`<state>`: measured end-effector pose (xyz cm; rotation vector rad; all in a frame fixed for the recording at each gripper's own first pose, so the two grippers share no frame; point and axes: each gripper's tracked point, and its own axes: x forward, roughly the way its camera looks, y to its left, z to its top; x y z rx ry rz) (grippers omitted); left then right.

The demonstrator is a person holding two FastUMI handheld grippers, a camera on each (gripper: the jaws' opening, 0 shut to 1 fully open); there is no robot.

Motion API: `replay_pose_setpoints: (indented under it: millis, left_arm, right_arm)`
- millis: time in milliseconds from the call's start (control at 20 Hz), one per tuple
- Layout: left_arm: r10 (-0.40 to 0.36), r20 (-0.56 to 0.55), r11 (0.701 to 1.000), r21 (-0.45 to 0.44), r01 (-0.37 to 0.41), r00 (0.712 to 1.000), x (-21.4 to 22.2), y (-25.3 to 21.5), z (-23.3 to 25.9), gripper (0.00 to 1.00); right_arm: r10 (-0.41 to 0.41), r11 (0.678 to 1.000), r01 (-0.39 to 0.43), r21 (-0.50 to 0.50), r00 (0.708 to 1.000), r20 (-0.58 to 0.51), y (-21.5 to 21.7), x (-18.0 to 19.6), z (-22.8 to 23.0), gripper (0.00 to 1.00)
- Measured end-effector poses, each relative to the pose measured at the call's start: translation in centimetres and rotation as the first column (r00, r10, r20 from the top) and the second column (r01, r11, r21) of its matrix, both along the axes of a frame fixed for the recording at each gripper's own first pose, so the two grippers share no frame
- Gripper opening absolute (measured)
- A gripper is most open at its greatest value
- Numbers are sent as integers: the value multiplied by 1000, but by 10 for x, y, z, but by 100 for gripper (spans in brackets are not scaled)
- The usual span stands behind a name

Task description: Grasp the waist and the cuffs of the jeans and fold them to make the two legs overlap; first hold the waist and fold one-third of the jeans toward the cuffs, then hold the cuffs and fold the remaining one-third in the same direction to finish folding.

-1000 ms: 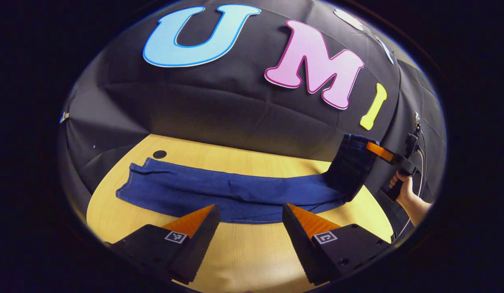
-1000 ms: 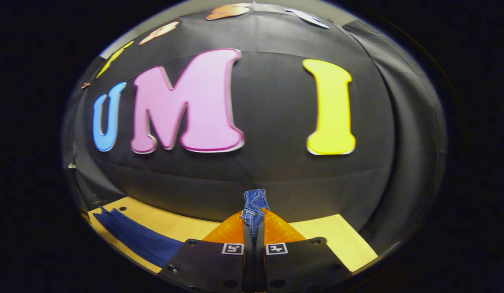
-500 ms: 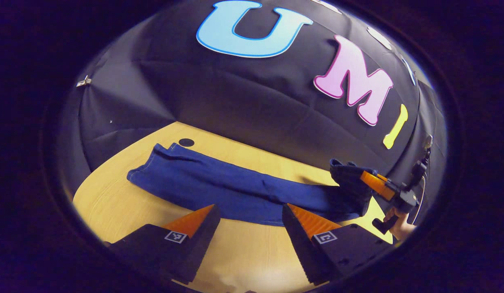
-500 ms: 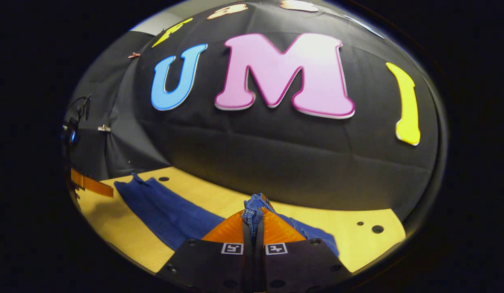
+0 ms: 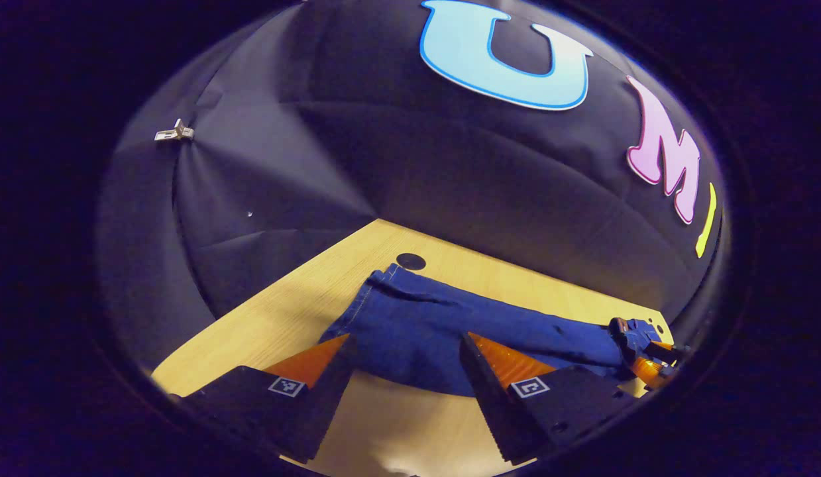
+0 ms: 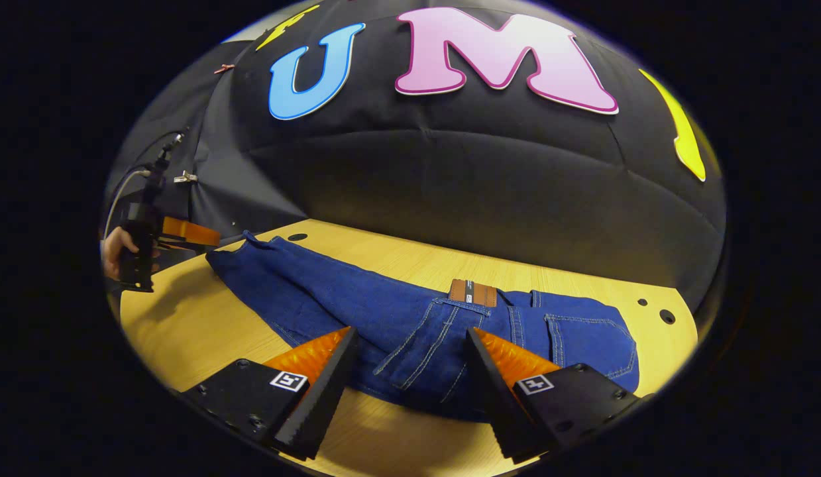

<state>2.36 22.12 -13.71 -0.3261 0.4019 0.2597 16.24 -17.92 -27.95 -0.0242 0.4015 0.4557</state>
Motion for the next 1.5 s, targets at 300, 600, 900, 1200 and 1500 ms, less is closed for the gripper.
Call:
replay_pose_setpoints:
  millis: [300, 600, 900, 1200, 1500]
  left_arm:
    - [-123, -154, 992, 20, 127, 980, 52, 44, -51, 95]
    - [-210, -218, 972, 54, 227, 953, 75, 29, -59, 83]
    - [-245, -183, 969, -7, 248, 952, 78, 5, -52, 26]
    - [-182, -96, 983, -14, 182, 978, 70, -3, -32, 6]
    - [-198, 24, 980, -25, 198, 980, 46, -67, 90, 6]
  right_arm:
    - [-63, 997, 64, 52, 998, -14, -29, -9, 25, 97]
    - [-104, 992, 107, 62, 994, -44, -48, -16, 23, 97]
    - [-122, 989, 129, 68, 987, -106, -56, -26, 3, 97]
    - [-136, 989, 139, 44, 988, -70, -72, -27, 16, 97]
    - [-221, 975, 220, 33, 975, 25, -132, -16, 66, 97]
